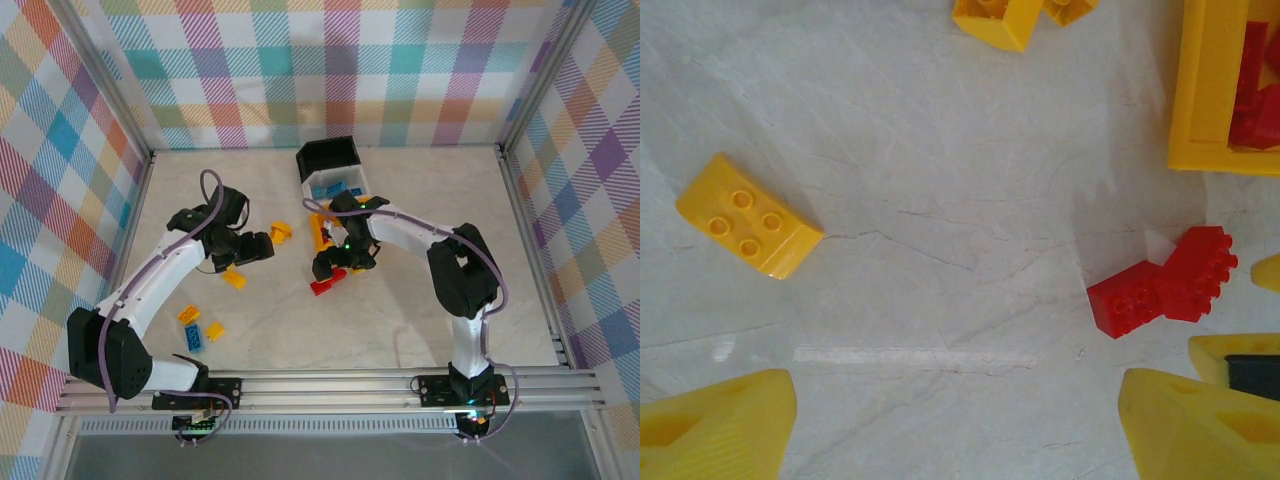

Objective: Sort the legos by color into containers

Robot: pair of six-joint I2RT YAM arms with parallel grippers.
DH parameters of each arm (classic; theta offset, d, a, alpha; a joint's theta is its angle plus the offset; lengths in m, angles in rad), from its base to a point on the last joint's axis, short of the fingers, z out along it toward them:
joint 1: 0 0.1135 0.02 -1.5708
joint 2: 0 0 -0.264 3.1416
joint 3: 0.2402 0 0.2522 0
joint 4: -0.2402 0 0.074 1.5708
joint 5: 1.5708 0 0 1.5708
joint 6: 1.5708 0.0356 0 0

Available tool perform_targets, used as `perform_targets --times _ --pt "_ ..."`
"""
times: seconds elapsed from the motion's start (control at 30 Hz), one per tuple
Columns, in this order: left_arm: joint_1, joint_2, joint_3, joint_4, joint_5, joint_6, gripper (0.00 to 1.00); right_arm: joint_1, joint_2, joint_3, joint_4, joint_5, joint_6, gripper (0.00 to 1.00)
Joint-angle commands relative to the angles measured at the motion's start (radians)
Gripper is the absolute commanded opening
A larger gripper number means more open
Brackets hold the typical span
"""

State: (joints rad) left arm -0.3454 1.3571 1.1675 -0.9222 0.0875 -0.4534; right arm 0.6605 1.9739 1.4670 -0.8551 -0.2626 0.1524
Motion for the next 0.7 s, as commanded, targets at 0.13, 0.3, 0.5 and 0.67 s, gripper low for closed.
perform_targets --times 0.13,0.3,0.5,0.67 --pt "0.032 -0.014 -0.017 -0.031 0.027 0.024 0.84 -0.004 0.067 0.044 0.004 0.053 -0.115 1.0" --pt "0.048 -0.007 -0.016 -0.028 0.041 0.024 0.84 -0.004 0.084 0.043 0.019 0.05 -0.091 0.95" --pt "0.055 -0.001 -0.02 -0.018 0.047 0.016 0.85 -0.002 0.076 0.025 0.031 0.046 -0.077 0.86" --pt "0.056 -0.002 -0.039 -0.001 0.052 0.0 0.84 -0.001 0.049 -0.004 0.047 0.064 -0.061 0.72"
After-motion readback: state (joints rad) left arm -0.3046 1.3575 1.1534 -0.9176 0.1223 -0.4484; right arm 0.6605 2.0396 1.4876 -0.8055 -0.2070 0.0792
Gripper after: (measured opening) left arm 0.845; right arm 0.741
